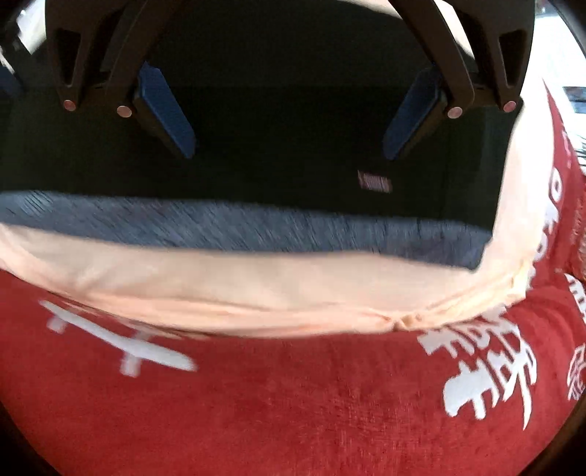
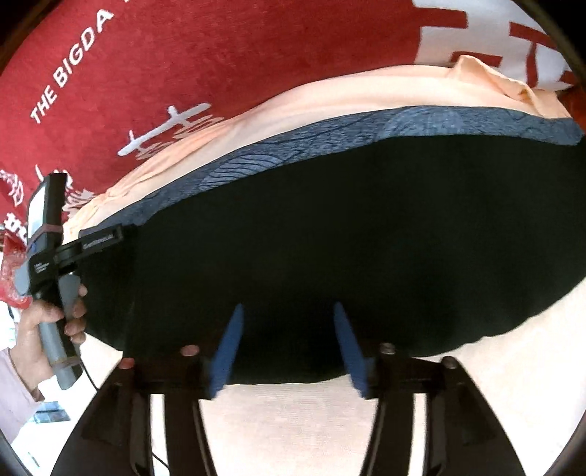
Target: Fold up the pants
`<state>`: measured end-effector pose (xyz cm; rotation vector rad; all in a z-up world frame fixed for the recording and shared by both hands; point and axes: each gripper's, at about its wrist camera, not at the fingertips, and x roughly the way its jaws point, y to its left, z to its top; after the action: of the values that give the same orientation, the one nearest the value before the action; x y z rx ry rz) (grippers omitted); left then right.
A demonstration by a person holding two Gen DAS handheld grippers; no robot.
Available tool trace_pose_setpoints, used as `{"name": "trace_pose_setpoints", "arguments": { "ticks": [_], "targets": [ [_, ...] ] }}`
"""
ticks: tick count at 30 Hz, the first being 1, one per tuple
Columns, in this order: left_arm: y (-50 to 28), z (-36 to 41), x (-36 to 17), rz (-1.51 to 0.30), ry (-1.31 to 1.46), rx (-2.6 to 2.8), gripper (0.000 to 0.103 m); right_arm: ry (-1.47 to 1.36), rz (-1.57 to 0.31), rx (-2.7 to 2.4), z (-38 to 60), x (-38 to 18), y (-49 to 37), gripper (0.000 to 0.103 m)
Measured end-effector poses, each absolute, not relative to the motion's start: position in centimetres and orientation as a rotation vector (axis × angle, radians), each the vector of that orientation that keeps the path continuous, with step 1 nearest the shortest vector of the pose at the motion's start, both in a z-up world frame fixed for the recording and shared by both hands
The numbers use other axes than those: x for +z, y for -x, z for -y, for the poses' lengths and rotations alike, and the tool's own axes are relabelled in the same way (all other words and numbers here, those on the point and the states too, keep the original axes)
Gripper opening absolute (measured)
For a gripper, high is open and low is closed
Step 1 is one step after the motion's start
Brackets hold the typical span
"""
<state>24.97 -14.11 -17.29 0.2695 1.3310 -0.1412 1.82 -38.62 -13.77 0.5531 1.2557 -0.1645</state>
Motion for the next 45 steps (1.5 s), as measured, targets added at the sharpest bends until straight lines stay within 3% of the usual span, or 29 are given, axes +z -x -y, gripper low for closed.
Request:
{"name": "trace_pose_setpoints", "arguments": {
  "ticks": [9,22,35,36,40,44,45],
  "targets": [
    [-17.4,15.4,-15.5,-1.39,-0.288,-0.241,0.103,-0.493,-1.287,-0.14,37.3,-13.8,-2.6,0.074],
    [-14.5,22.6,-14.0,-1.379,-0.379,-0.349,0.103,-0.725,-1.243,-0.207,42.8,-10.5,2.9,0.075],
    [-12.0,34.8,-14.2,-1.365,-0.389,-0.434,0.103,-0.834,-1.103,-0.573,57.8,-8.7,11.3,0.074],
    [-11.7,35.8,-14.1,-1.363,-0.385,-0.435,0.103,-0.849,-1.087,-0.601,59.1,-8.7,11.7,0.073],
    [-11.9,38.8,-14.3,-1.344,-0.366,-0.436,0.103,-0.932,-1.063,-0.667,63.8,-10.2,12.4,0.049],
    [-11.8,41.2,-15.9,-1.338,-0.416,-0.413,0.103,-0.953,-1.067,-0.696,65.9,-11.9,11.9,0.044],
    [-11.8,41.5,-16.4,-1.345,-0.423,-0.407,0.103,-0.95,-1.069,-0.699,66.1,-12.2,11.6,0.031]
  ]
}}
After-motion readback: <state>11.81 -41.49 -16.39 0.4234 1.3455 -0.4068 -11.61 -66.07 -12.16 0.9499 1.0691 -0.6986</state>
